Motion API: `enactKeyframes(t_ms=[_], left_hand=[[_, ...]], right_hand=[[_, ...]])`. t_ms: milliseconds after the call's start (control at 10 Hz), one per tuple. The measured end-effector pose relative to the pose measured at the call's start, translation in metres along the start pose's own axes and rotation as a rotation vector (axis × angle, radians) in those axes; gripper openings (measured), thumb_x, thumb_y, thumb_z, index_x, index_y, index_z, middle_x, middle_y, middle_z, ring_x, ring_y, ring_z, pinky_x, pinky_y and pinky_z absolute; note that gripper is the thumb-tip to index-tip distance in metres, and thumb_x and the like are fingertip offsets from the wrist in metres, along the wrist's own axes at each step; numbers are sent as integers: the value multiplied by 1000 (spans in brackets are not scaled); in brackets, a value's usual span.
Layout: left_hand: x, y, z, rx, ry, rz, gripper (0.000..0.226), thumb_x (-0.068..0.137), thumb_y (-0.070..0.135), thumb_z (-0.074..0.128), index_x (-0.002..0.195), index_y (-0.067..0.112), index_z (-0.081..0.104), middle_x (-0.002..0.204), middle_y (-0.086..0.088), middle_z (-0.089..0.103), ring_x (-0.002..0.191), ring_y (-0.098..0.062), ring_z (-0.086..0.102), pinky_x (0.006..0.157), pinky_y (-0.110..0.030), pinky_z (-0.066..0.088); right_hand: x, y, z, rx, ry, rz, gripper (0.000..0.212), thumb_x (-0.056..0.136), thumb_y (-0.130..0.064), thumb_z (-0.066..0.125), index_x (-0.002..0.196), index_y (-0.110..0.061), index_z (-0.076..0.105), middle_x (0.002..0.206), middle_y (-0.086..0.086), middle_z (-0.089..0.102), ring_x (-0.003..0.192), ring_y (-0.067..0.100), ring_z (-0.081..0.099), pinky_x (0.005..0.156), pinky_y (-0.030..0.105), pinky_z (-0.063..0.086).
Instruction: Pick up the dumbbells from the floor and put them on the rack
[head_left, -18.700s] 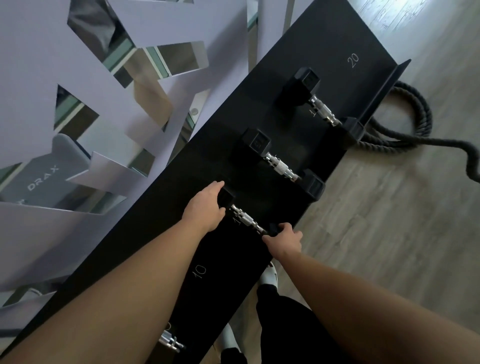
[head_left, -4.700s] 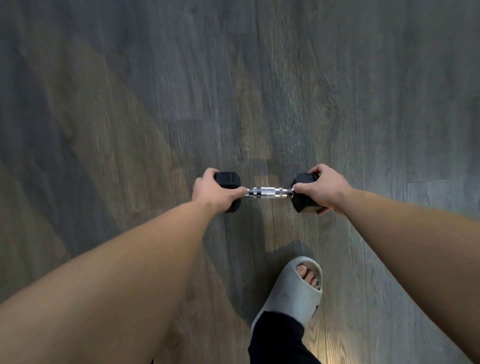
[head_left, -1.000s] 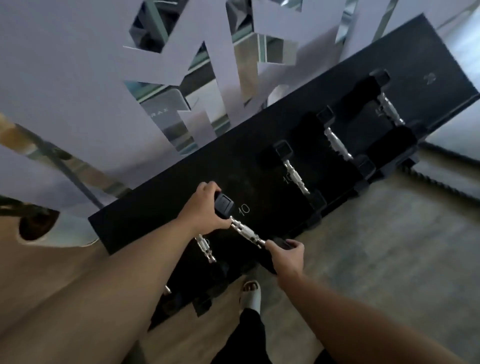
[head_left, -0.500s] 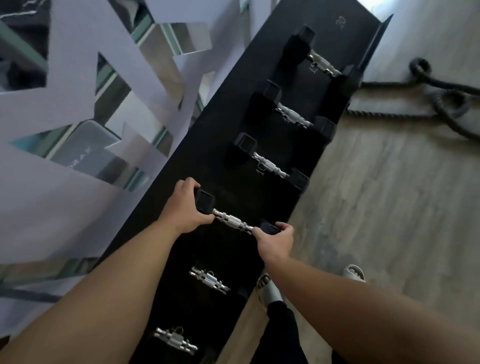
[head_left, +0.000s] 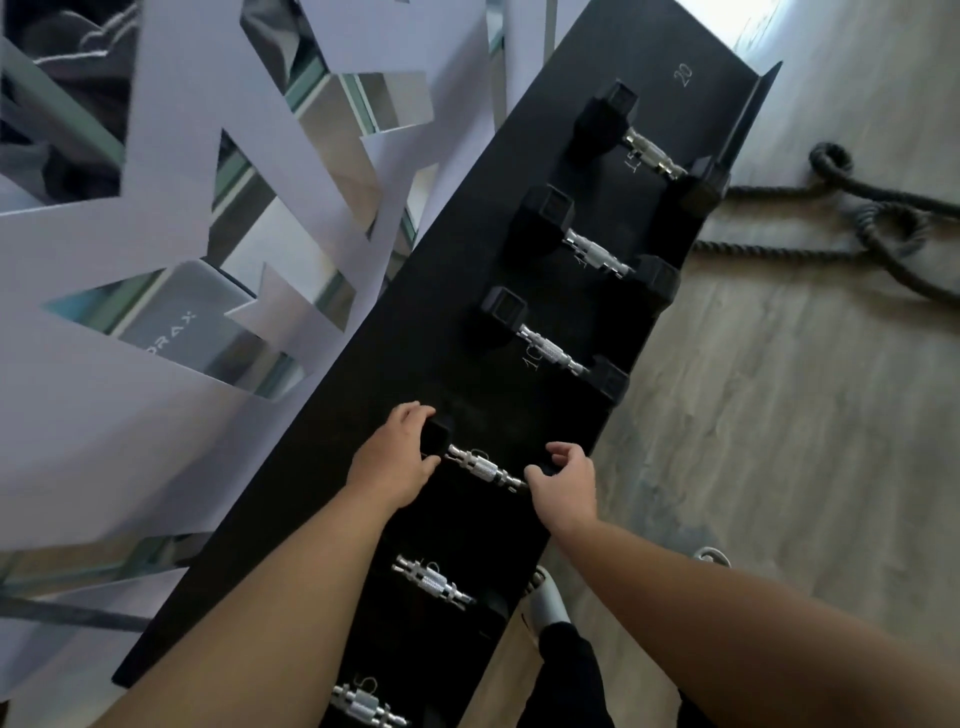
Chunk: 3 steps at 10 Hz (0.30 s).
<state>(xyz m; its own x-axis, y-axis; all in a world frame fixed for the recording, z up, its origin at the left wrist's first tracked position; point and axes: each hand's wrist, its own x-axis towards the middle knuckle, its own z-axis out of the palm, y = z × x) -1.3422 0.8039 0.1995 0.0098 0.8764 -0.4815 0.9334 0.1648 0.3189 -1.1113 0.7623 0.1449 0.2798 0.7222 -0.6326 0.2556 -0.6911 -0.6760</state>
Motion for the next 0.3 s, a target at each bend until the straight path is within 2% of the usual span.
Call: enactKeyframes(t_ms=[100, 200, 300], left_hand=[[-12, 1, -13, 36, -3, -1, 58, 91, 38, 71, 144, 32, 48, 149, 12, 43, 113, -14, 59, 79, -31, 50], [-19, 4, -26, 31, 3, -24, 36, 91, 45, 69, 124, 37, 59, 129, 16, 57, 95, -5, 60, 71, -27, 49], [-27, 24, -51, 30, 17, -46, 14, 88, 51, 66, 99, 44, 61, 99, 19, 65, 79, 2, 58, 65, -25, 49]], right_hand=[[7, -9, -31, -70, -10, -94, 18, 91, -18, 70, 107, -25, 67, 104, -8, 67, 94, 10, 66, 66, 13, 42], [10, -18, -58, -114, -19, -121, 11, 90, -18, 70, 95, -27, 66, 91, -11, 69, 91, 17, 69, 64, 13, 42], [7, -26, -97, -213, -57, -150, 7, 89, -25, 70, 92, -29, 65, 89, -7, 71, 85, 15, 68, 67, 20, 48]])
